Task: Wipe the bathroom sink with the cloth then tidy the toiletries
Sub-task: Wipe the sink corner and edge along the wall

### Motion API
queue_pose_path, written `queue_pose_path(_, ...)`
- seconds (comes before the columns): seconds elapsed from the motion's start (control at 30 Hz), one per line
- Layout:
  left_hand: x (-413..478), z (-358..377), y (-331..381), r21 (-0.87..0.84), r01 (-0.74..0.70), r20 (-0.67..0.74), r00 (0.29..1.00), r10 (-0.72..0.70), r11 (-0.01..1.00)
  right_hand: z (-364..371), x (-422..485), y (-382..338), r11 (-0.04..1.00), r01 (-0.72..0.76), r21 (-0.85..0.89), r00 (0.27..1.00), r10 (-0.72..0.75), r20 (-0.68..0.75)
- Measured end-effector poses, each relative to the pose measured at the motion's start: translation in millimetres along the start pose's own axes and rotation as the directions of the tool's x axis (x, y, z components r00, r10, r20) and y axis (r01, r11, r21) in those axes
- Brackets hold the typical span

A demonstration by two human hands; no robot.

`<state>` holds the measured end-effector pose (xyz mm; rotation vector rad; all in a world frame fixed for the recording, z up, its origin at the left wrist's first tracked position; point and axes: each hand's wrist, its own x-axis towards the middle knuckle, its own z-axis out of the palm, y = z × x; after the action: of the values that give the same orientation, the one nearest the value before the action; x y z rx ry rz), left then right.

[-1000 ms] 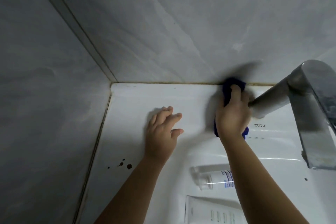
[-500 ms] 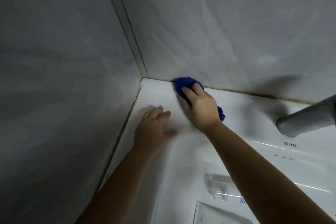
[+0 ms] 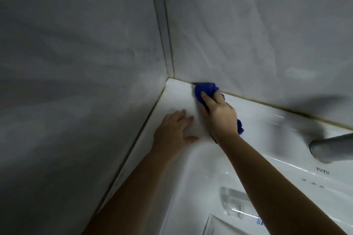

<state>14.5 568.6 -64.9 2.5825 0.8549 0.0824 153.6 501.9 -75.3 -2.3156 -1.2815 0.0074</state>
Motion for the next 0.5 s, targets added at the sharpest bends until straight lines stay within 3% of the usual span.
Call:
queue_pose_path(0.1, -2.3, -2.0, 2.0, -0.046, 0.024, 0.002, 1.000, -0.023, 0.999, -19.9, -40.0, 30.9, 0.959, -0.273, 0.070, 0.932, 0.282, -0.227)
queue_pose_path(0.17, -3.7, -7.3, 2.2, -0.040, 0.014, 0.013, 1.000, -0.014, 0.999, -28.1, -50.1, 42.5, 0.931, -0.356, 0.082, 0.902, 0.365, -0.229)
queue_pose_path(0.23, -10.9, -14.6, -0.6, -0.001, -0.007, -0.030, 1.000, 0.007, 1.000, -26.9, -37.3, 32.1, 0.961, -0.272, 0.055, 0.948, 0.278, -0.156)
queue_pose_path(0.3, -27.2, -22.0, -5.8, 0.031, 0.030, -0.140, 0.990, -0.026, 0.999, -13.5, -12.2, 8.9, 0.998, -0.043, 0.054, 0.999, 0.044, -0.023)
queue_pose_path(0.37, -45.4, -30.5, -10.1, 0.059, 0.130, -0.220, 0.969, -0.115, 0.990, 5.8, 18.8, -20.0, 0.987, 0.136, 0.085, 0.986, -0.143, 0.088)
queue_pose_path(0.43, -67.3, -38.4, -12.6, 0.023, 0.250, -0.229, 0.944, -0.239, 0.968, 19.5, 36.8, -42.5, 0.974, 0.197, 0.111, 0.967, -0.211, 0.143)
queue_pose_path(0.5, -92.9, -44.4, -16.1, 0.028, 0.269, -0.297, 0.922, -0.248, 0.963, 23.9, 31.7, -48.6, 0.963, 0.229, 0.139, 0.956, -0.250, 0.155)
